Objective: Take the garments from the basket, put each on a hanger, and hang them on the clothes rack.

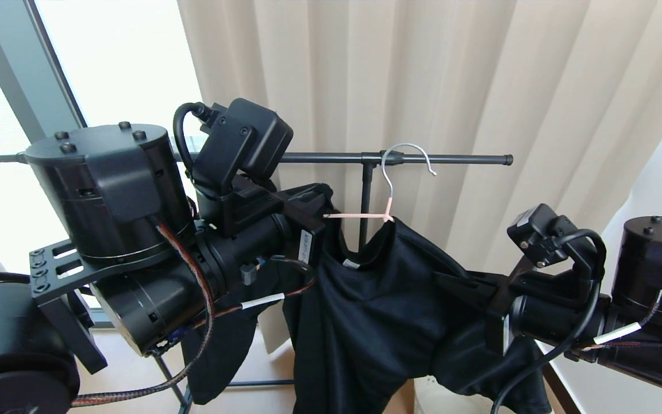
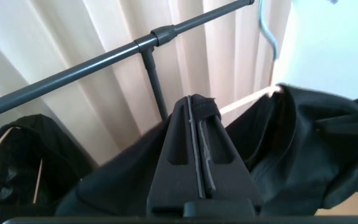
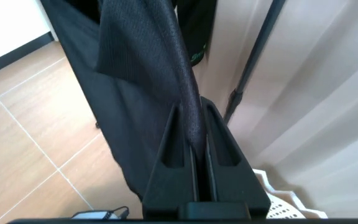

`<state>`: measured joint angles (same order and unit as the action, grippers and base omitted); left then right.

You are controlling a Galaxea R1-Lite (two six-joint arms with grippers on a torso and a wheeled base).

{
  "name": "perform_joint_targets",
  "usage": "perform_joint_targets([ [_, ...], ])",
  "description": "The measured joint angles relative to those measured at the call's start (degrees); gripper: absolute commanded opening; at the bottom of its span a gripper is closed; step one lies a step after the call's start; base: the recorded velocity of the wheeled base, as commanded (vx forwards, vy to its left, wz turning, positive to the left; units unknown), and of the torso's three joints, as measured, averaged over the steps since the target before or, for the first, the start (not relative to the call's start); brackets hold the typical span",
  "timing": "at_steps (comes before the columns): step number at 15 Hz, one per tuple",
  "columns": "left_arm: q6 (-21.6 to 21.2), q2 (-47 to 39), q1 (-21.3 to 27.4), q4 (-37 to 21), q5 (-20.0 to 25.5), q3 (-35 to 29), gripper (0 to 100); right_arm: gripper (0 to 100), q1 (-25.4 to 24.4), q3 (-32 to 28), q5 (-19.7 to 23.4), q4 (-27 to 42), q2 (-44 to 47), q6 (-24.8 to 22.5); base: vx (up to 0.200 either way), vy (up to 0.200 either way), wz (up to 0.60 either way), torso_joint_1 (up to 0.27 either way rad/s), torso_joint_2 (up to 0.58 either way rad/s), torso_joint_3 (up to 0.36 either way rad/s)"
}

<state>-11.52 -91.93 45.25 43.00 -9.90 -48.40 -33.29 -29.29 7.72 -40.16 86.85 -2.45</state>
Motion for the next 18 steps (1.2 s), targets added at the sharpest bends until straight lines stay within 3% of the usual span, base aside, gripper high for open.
perform_joint_targets([
  [4,0.1,0.1,0.1,0.0,1.1,-0.3,0,0,0.1,-0.1,2.6,-0.7,0.9,0.1,0.000,0.000,0.00,0.000,0.00,0.000],
  [9,0.1,0.0,0.8,-1.2,2.2,-1.0,0,0,0.0,2.8,5.1,-12.9,3.0,3.0,0.000,0.000,0.00,0.000,0.00,0.000],
  [12,0.0,-0.1,0.9,-1.3,2.3,-2.0,0,0,0.1,4.4,5.3,-15.2,4.3,3.2,0.000,0.000,0.00,0.000,0.00,0.000],
  [13,0.0,-0.1,1.0,-1.5,2.4,-2.4,100,0,0.1,4.5,5.3,-15.5,4.8,3.2,0.000,0.000,0.00,0.000,0.00,0.000],
  [18,0.2,0.0,1.2,-2.6,3.7,-2.4,100,0,0.1,4.8,5.3,-16.9,5.8,3.8,0.000,0.000,0.00,0.000,0.00,0.000],
])
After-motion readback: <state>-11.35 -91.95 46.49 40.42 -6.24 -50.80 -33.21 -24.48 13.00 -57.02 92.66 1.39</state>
